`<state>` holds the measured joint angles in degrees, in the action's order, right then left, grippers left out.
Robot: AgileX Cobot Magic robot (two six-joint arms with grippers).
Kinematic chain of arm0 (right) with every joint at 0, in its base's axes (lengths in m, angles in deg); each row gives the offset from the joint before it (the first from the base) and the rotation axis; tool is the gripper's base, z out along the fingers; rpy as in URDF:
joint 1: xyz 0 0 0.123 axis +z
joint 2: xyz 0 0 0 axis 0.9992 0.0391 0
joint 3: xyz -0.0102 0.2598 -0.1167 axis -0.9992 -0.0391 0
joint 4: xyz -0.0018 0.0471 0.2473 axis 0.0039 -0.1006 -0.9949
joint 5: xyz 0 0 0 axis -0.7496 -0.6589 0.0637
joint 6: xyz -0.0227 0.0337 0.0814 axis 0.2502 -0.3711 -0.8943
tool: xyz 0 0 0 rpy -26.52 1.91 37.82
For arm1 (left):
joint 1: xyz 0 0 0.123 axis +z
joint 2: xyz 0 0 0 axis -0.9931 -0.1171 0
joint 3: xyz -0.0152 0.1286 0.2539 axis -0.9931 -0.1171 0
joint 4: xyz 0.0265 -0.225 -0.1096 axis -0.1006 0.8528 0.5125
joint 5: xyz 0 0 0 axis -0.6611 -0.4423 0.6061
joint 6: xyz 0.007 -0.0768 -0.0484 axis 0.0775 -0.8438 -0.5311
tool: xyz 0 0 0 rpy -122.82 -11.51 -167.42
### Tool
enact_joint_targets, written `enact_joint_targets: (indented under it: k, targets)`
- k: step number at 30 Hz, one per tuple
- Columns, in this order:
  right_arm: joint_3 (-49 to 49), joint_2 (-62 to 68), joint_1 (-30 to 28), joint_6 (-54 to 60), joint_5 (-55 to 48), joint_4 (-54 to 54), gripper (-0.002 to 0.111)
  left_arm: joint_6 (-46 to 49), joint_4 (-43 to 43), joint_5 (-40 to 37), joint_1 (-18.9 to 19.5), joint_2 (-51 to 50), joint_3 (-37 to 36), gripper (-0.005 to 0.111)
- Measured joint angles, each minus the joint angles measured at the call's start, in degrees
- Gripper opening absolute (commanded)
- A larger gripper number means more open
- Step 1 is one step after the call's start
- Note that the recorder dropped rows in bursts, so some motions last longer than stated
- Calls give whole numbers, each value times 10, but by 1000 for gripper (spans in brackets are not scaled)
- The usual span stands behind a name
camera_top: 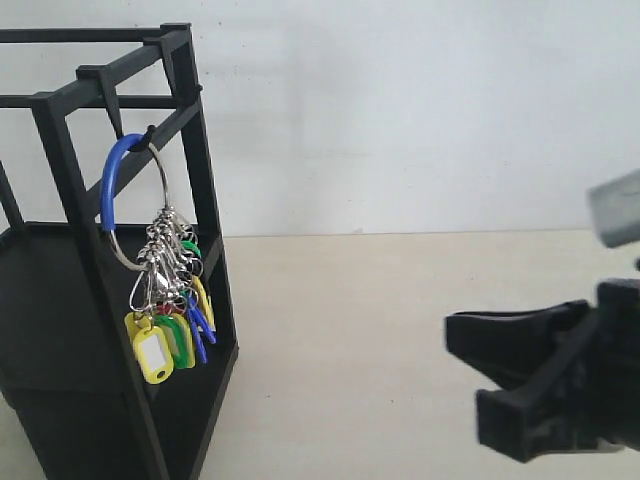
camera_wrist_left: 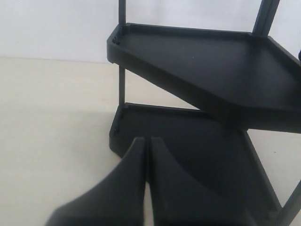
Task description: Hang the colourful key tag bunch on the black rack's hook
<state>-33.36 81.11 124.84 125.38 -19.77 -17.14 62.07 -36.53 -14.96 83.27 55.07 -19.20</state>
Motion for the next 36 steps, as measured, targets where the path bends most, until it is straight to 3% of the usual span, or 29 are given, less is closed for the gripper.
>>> enact_joint_targets:
  k: [5, 13, 19, 25, 36]
  targets:
    - [-84, -102, -42, -23, 79, -9, 0, 0, 0, 0, 0, 0, 0, 4]
    - [-175, -266, -167, -39, 93, -12, 0, 0, 0, 0, 0, 0, 0, 4]
    - [-242, -397, -227, -39, 94, -12, 0, 0, 0, 0, 0, 0, 0, 4]
    - [-252, -482, -250, -34, 74, -2, 0, 0, 0, 0, 0, 0, 0, 4]
    - [-252, -489, -262, -23, 59, 9, 0, 0, 0, 0, 0, 0, 0, 4]
